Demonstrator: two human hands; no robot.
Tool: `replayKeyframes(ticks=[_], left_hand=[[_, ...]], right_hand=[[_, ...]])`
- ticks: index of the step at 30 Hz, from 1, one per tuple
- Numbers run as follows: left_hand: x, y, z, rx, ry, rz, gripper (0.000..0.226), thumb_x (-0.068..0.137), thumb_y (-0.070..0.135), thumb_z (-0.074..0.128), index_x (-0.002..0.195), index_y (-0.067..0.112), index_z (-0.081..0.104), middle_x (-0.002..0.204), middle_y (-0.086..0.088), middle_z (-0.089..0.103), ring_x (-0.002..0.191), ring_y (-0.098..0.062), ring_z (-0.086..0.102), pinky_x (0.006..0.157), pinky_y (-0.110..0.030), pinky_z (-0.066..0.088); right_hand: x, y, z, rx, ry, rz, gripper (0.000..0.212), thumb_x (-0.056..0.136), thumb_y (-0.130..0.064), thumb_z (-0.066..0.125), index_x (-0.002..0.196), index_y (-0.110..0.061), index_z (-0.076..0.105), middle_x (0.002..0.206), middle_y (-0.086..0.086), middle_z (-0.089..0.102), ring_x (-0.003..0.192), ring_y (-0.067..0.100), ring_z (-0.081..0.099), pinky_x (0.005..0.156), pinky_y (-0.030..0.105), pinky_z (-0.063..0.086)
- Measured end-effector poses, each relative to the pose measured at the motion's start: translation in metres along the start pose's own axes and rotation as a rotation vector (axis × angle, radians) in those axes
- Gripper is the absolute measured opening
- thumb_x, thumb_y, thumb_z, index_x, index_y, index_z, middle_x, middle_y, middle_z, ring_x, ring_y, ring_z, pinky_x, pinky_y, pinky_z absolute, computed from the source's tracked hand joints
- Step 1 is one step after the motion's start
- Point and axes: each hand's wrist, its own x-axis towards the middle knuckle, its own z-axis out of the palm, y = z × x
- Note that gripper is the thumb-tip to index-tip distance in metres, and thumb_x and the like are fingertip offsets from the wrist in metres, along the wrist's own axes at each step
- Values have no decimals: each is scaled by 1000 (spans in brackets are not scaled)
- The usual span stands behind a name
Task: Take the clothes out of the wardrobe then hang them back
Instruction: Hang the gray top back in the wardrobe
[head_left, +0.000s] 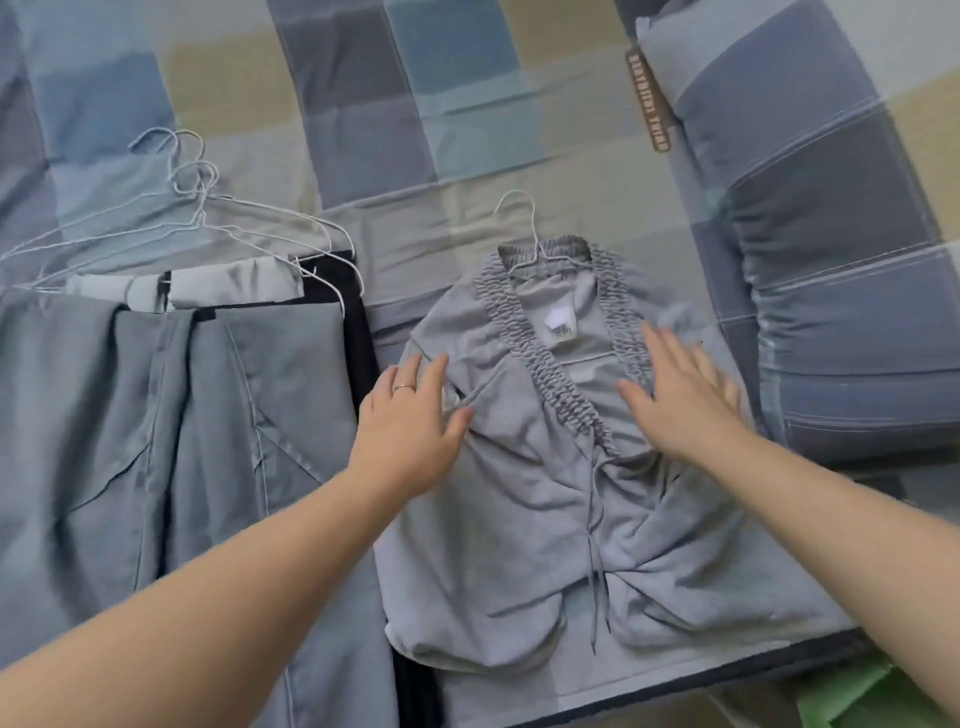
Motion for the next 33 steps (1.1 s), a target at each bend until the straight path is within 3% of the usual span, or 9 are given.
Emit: replayKeyframes(ticks=[4, 9, 12, 14, 16, 19, 24, 27, 33], left_hand=[[69, -7, 8, 27, 114, 20, 74, 98, 50, 48, 159, 20, 17, 165, -11, 20, 148, -36, 22, 118, -47, 24], [124, -2, 4, -229, 3, -20, 81, 87, 55, 62, 152, 22, 28, 144, -10, 51, 134, -34, 47, 105, -49, 43], [137, 5, -1, -471, -41, -149, 48, 85, 51, 69, 118, 19, 57, 114, -2, 66, 110, -25, 63, 96, -45, 52], [133, 11, -6, -564, -16, -140, 37, 86, 52, 68, 96, 16, 64, 93, -2, 71, 92, -23, 69, 85, -43, 57], [119, 19, -15, -569, 37, -92, 42, 90, 53, 63, 82, 11, 66, 71, 5, 69, 72, -17, 65, 65, -37, 52], [86, 35, -37, -514, 89, -29, 54, 95, 52, 57, 59, 15, 44, 39, 11, 36, 42, -5, 34, 49, -34, 26], [28, 58, -92, -458, 130, 58, 62, 89, 65, 58, 66, 8, 52, 50, 8, 29, 49, -12, 29, 54, -34, 25], [-19, 73, -136, -497, 128, 94, 69, 77, 72, 63, 62, 9, 39, 54, 7, 27, 53, -15, 27, 56, -35, 24], [-131, 97, -221, -514, 158, 117, 60, 73, 70, 69, 57, 20, 40, 51, 11, 27, 51, -11, 27, 56, -33, 23]], right_hand=[[72, 0, 9, -7, 107, -3, 71, 100, -49, 38, 156, -31, -1, 165, -7, -1, 151, 25, 2, 119, 54, 10], [123, -1, 10, -35, 108, -5, 73, 99, -47, 41, 156, -29, -1, 165, -7, -2, 151, 27, 5, 118, 56, 14], [129, -5, 8, -22, 30, -2, 74, 98, -47, 42, 157, -30, 0, 165, -9, 1, 151, 26, 9, 115, 57, 15], [124, -8, 3, 36, 11, -1, 74, 99, -45, 43, 157, -29, 1, 165, -7, 4, 150, 29, 13, 115, 55, 17], [114, -10, -6, 101, 30, -8, 73, 99, -43, 43, 157, -28, 2, 165, -4, 10, 148, 31, 17, 116, 55, 21], [92, -8, -29, 169, 41, -36, 71, 100, -42, 43, 157, -29, 3, 164, -2, 15, 148, 29, 18, 116, 54, 22], [41, 6, -85, 225, 55, -103, 67, 100, -41, 46, 157, -31, 11, 160, 4, 26, 147, 28, 22, 115, 51, 26], [-5, 15, -123, 319, 63, -152, 57, 101, -36, 48, 153, -27, 28, 155, 5, 37, 142, 27, 33, 113, 44, 29], [-125, 27, -196, 519, 112, -352, 22, 97, -25, 58, 117, -27, 66, 102, 8, 63, 100, 25, 59, 87, 37, 43]])
